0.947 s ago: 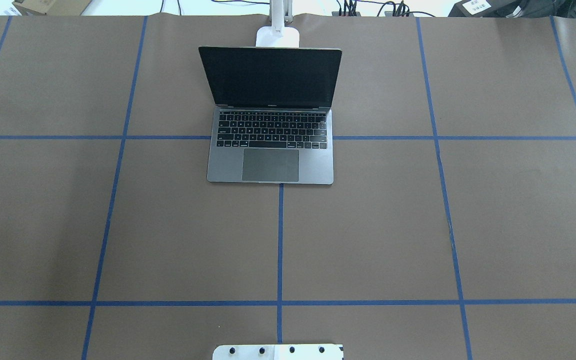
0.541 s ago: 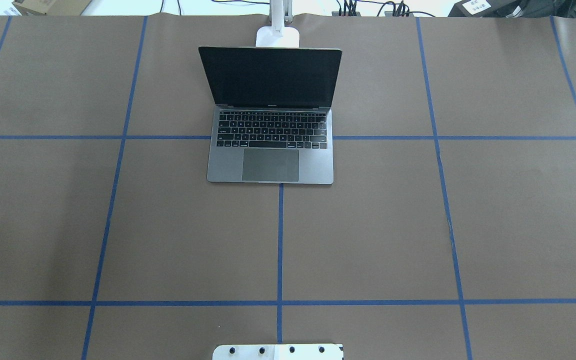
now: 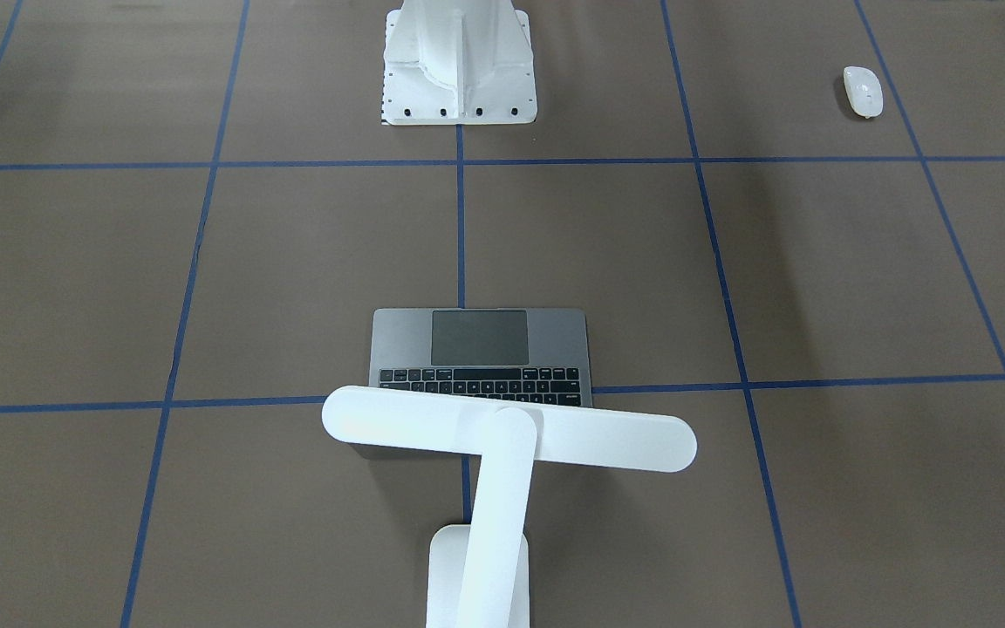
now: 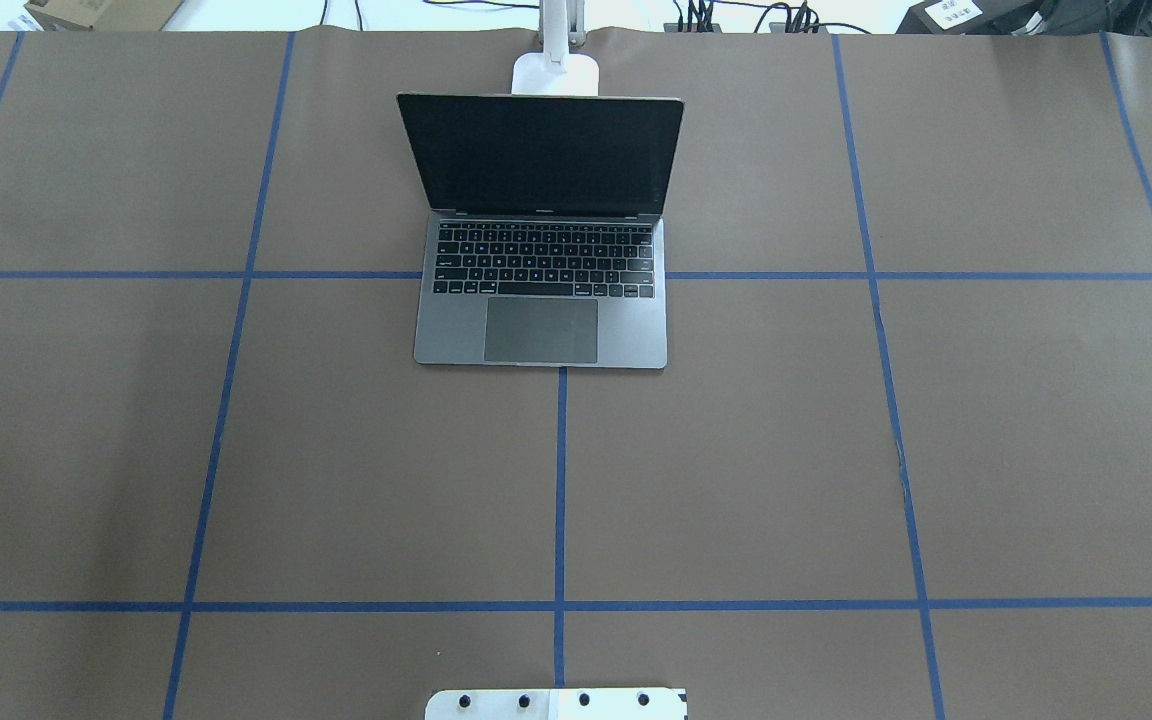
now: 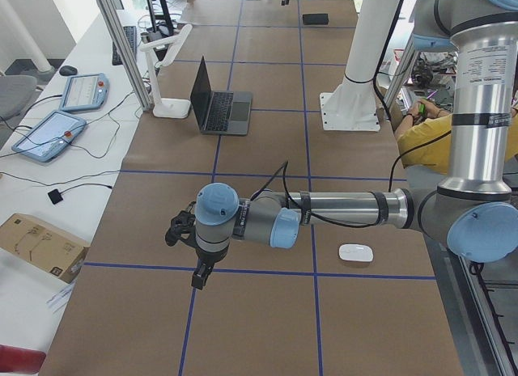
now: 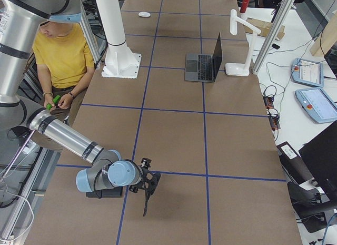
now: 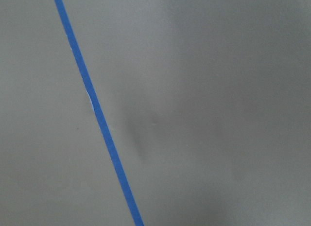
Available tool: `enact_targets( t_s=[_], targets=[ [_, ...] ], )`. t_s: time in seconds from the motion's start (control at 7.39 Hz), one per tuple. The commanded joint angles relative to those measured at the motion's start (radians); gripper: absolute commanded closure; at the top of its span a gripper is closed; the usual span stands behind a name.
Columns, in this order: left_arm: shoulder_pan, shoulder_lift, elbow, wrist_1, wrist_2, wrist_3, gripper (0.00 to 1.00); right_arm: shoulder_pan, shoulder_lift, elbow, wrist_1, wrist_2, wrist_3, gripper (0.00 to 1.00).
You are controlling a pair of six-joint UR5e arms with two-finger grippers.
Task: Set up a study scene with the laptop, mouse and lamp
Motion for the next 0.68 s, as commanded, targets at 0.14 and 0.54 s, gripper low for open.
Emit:
enact_targets(
  t_s=[0.14, 0.54],
  targets=[
    [0.0, 0.006, 0.009, 0.002, -0.002, -0.004, 0.0, 0.012, 0.029, 0.014, 0.256, -0.061, -0.088, 0.02],
    [0.0, 0.016, 0.015, 0.002, 0.0, 0.001, 0.0, -0.028, -0.04, -0.041, 0.27, -0.079, -0.508, 0.06]
  ],
)
